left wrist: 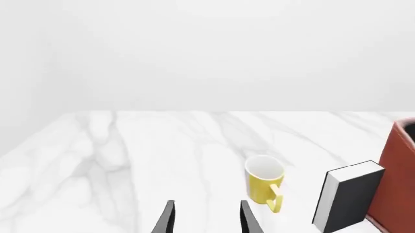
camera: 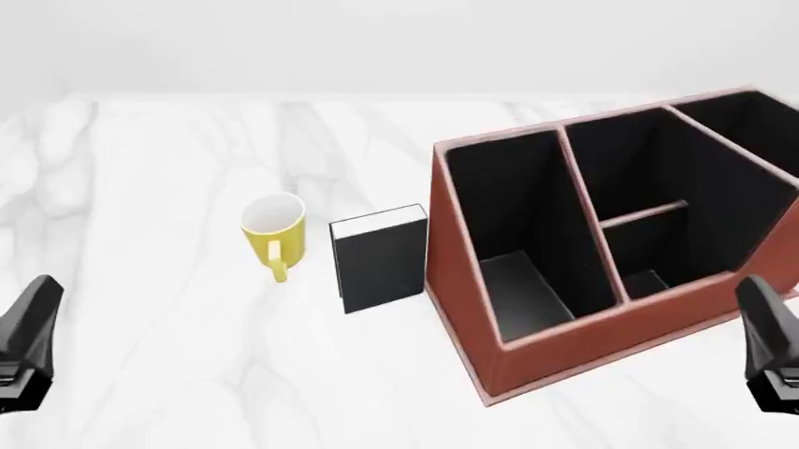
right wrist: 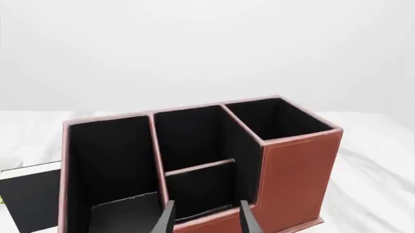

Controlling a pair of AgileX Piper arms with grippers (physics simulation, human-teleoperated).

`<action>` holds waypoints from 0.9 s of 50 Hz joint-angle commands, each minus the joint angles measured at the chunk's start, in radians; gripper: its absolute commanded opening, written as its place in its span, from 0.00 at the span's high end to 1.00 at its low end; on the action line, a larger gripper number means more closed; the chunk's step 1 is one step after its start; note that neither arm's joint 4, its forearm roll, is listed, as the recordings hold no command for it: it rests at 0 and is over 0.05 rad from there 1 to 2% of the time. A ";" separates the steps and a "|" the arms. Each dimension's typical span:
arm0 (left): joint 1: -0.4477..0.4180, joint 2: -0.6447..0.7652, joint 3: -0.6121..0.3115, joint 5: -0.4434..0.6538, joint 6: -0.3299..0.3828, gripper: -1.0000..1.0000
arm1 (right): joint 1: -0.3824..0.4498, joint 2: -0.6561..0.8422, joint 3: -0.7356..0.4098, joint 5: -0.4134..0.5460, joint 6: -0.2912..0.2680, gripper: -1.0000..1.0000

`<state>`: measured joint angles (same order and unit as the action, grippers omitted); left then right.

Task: Pick up the book and place it in the back compartment of the caddy.

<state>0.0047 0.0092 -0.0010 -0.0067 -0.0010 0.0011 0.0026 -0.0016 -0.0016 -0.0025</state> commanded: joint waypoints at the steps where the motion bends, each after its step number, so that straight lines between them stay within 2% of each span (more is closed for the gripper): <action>1: 0.029 0.042 -0.001 -0.032 -0.013 0.00 | -0.002 0.007 -0.002 -0.004 -0.004 0.00; 3: 0.017 0.052 -0.003 -0.039 -0.009 0.00 | -0.003 0.004 -0.002 -0.001 -0.006 0.00; 5: 0.022 0.057 -0.017 -0.030 -0.039 0.00 | -0.004 0.005 -0.002 -0.002 -0.006 0.00; 7: 0.016 0.039 -0.063 0.023 0.003 0.00 | -0.003 0.009 -0.002 -0.005 -0.005 0.00; 10: -0.030 0.095 -0.107 0.030 0.001 0.00 | -0.002 0.015 -0.001 -0.009 -0.003 0.00; 11: -0.052 0.156 -0.169 0.019 0.031 0.00 | 0.000 0.013 -0.001 -0.008 -0.004 0.00; 13: -0.073 0.184 -0.198 0.021 0.047 0.00 | 0.002 0.015 -0.001 -0.010 -0.005 0.00; 19: -0.160 0.431 -0.385 -0.032 0.139 0.00 | 0.006 0.010 -0.002 -0.004 -0.002 0.00; 27: -0.252 0.680 -0.546 -0.058 0.226 0.00 | 0.006 0.017 -0.001 -0.010 -0.002 0.00; 29: -0.293 0.752 -0.600 -0.040 0.269 0.00 | 0.007 0.016 -0.001 -0.010 -0.001 0.00; 30: -0.326 0.830 -0.682 -0.011 0.312 0.00 | 0.007 0.020 -0.001 -0.013 -0.002 0.00; 32: -0.369 0.879 -0.748 0.030 0.319 0.00 | 0.007 0.020 -0.001 -0.013 -0.002 0.00; 34: -0.364 0.924 -0.810 0.048 0.322 0.00 | 0.008 0.019 0.000 -0.012 -0.002 0.00; 35: -0.375 0.947 -0.836 0.069 0.298 0.00 | 0.007 0.017 0.000 -0.011 -0.002 0.00; 37: -0.439 1.008 -0.834 0.087 0.382 0.00 | 0.010 0.007 -0.001 -0.004 -0.005 0.00; 39: -0.444 1.055 -0.867 0.103 0.388 0.00 | 0.010 0.007 -0.001 -0.003 -0.006 0.00; 40: -0.475 1.076 -0.890 0.120 0.407 0.00 | 0.010 0.010 -0.001 -0.006 -0.006 0.00; 42: -0.490 1.095 -0.917 0.145 0.405 0.00 | 0.010 0.012 0.000 -0.007 -0.005 0.00; 45: -0.521 1.155 -1.019 0.209 0.395 0.00 | 0.010 0.017 0.000 -0.012 -0.006 0.00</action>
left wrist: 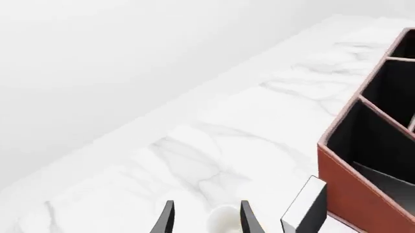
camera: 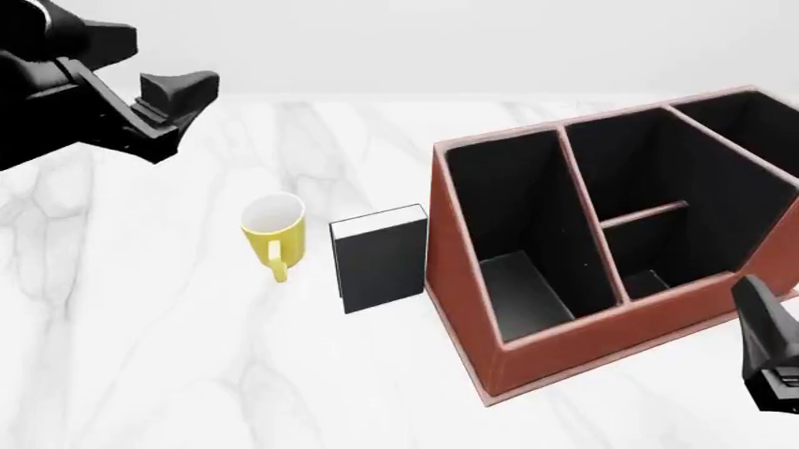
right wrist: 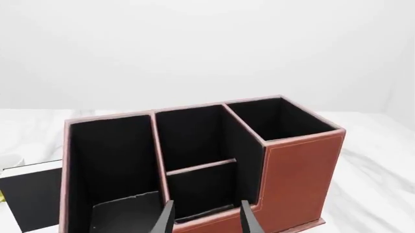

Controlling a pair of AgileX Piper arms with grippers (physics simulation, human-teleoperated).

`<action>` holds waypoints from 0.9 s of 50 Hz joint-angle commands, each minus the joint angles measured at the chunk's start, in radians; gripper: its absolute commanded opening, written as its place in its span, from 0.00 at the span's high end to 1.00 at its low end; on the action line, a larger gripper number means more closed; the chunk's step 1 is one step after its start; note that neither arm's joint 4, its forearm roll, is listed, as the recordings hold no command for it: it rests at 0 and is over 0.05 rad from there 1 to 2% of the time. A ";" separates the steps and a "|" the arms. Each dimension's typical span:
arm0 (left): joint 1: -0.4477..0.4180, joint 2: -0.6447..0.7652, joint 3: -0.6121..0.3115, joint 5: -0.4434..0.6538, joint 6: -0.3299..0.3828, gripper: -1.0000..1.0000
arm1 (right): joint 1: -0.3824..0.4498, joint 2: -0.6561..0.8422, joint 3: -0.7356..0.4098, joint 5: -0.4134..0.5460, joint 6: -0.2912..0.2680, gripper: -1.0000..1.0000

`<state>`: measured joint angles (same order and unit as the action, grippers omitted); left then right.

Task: Pick up the book and place it in the back compartment of the caddy.

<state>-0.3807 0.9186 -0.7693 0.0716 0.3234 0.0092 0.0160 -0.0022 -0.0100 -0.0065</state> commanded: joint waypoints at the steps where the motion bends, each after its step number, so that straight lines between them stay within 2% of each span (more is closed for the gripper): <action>1: -0.167 0.269 -0.280 0.158 0.073 0.00 | 0.002 0.003 0.001 -0.003 -0.003 0.00; 2: -0.151 0.302 -0.300 0.163 0.104 0.00 | 0.002 0.004 0.001 -0.004 -0.003 0.00; 8: -0.155 0.413 -0.416 0.221 0.131 0.00 | 0.003 -0.001 0.000 0.001 0.000 0.00; 10: -0.184 0.441 -0.454 0.255 0.132 0.00 | 0.004 0.003 0.001 -0.003 -0.001 0.00; 14: -0.209 0.485 -0.483 0.294 0.159 0.00 | 0.005 0.010 0.001 -0.009 -0.001 0.00; 18: -0.206 0.542 -0.520 0.339 0.140 0.00 | 0.008 0.008 0.001 -0.007 -0.001 0.00; 19: -0.205 0.554 -0.511 0.342 0.165 0.00 | 0.008 0.009 0.001 -0.008 -0.001 0.00; 26: -0.243 0.568 -0.538 0.401 0.128 0.00 | 0.012 0.012 0.001 -0.011 -0.002 0.00; 28: -0.267 0.571 -0.516 0.405 0.129 0.00 | 0.013 0.008 0.001 -0.007 -0.003 0.00; 32: -0.269 0.578 -0.490 0.376 0.132 0.00 | 0.014 -0.001 0.001 0.000 -0.003 0.00; 33: -0.244 0.588 -0.484 0.343 0.150 0.00 | 0.015 -0.006 0.000 0.003 -0.001 0.00; 34: -0.271 0.593 -0.453 0.337 0.140 0.00 | 0.014 -0.006 0.000 0.002 -0.002 0.00; 38: -0.273 0.613 -0.407 0.309 0.140 0.00 | 0.015 -0.004 0.001 -0.001 -0.002 0.00; 45: -0.291 0.627 -0.385 0.283 0.129 0.00 | 0.015 -0.005 0.001 0.000 -0.003 0.00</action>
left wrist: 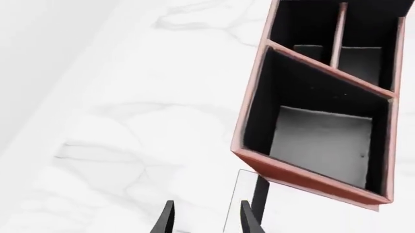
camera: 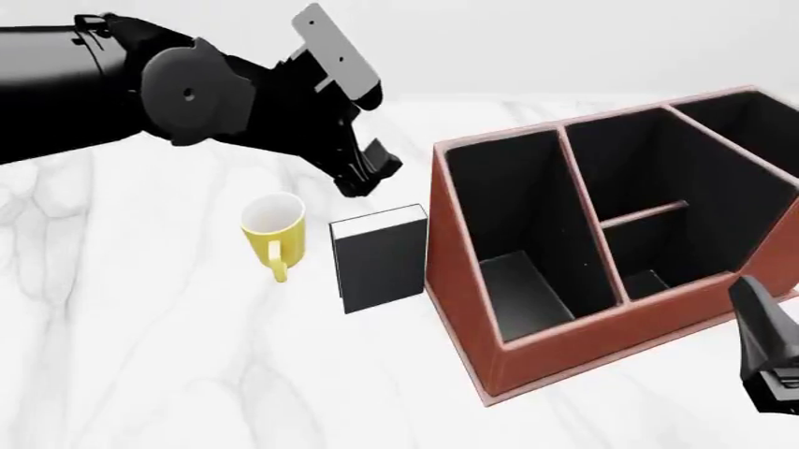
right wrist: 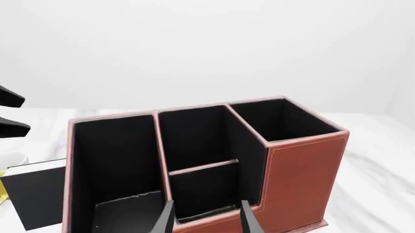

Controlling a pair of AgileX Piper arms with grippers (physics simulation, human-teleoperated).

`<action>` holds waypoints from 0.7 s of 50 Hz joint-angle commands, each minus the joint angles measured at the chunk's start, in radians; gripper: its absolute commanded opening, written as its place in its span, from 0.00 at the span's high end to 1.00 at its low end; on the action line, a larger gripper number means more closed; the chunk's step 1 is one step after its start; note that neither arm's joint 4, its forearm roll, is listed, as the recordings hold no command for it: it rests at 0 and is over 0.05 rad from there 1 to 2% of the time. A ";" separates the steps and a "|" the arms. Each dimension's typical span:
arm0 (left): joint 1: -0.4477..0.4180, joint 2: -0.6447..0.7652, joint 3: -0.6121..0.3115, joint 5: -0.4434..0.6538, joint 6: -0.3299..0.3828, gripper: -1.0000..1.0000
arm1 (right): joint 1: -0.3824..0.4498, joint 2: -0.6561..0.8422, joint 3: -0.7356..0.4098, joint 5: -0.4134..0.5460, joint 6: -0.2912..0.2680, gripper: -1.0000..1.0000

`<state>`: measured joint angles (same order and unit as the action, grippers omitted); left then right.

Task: Pick up the book and place it in the back compartment of the caddy.

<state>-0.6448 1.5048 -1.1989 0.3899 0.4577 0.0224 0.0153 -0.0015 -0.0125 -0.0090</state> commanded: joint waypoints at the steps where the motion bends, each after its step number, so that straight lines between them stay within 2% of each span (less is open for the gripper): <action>1: -0.026 0.041 0.045 -0.035 -0.005 0.00 | 0.002 -0.004 0.000 0.002 -0.001 0.00; 7: -0.055 0.043 0.073 -0.043 -0.023 0.00 | 0.001 -0.003 0.000 0.001 -0.001 0.00; 8: -0.074 0.040 0.100 -0.043 -0.036 0.00 | 0.001 -0.001 0.000 0.000 0.000 0.00; 17: -0.080 0.041 0.118 -0.049 -0.051 0.00 | 0.003 -0.005 0.000 0.004 0.001 0.00; 21: -0.077 0.055 0.131 -0.076 -0.052 0.00 | 0.003 -0.005 0.000 0.004 0.001 0.00; 22: -0.076 0.081 0.144 -0.110 -0.058 0.00 | 0.004 -0.008 0.000 0.005 0.000 0.00; 27: -0.073 0.106 0.157 -0.132 -0.056 0.00 | 0.005 -0.009 0.000 0.005 0.001 0.00; 35: -0.023 0.135 0.155 -0.141 -0.006 0.00 | 0.008 -0.004 0.000 0.002 0.002 0.00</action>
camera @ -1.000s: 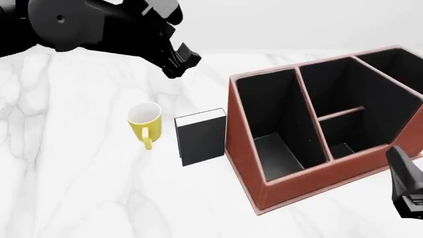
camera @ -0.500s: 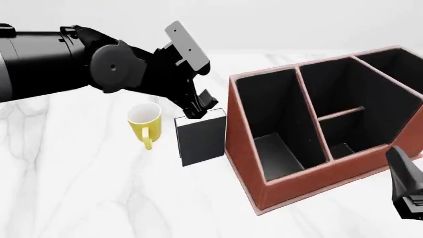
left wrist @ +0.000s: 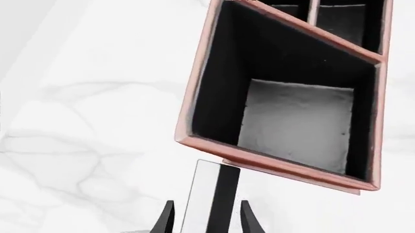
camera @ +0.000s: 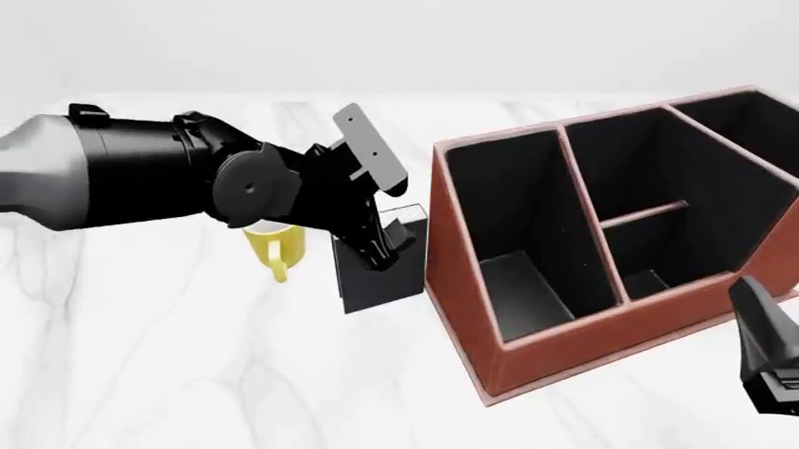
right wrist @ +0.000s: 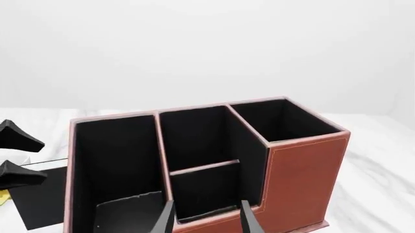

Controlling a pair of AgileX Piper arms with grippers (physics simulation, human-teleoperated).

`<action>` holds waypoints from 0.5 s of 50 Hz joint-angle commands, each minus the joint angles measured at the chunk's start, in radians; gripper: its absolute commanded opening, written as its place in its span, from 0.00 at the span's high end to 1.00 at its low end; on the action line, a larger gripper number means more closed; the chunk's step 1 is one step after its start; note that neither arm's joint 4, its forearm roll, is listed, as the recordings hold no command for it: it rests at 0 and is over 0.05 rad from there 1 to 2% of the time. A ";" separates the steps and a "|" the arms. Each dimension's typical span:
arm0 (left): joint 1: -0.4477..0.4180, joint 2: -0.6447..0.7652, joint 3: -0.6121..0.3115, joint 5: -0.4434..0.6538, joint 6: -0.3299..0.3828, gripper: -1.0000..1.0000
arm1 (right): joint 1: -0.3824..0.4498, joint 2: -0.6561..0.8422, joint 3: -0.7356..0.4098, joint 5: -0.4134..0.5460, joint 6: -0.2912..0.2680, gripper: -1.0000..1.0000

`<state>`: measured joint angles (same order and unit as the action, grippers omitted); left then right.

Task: Pick up the book and place it in the back compartment of the caddy.

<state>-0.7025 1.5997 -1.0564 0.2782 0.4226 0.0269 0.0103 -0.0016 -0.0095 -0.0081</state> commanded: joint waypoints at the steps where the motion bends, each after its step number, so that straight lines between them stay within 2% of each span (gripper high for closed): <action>1: 0.042 0.044 0.012 -0.032 0.038 0.00 | 0.003 -0.002 0.000 0.001 0.001 0.00; 18: 0.039 0.083 0.007 -0.058 0.043 0.00 | 0.006 -0.005 0.000 0.004 0.002 0.00; 25: 0.066 0.128 0.020 -0.097 0.041 0.00 | 0.008 -0.003 0.000 0.004 0.005 0.00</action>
<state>-0.6567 1.6844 -1.0446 0.2164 0.4642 0.0323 0.0061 -0.0019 -0.0058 -0.0053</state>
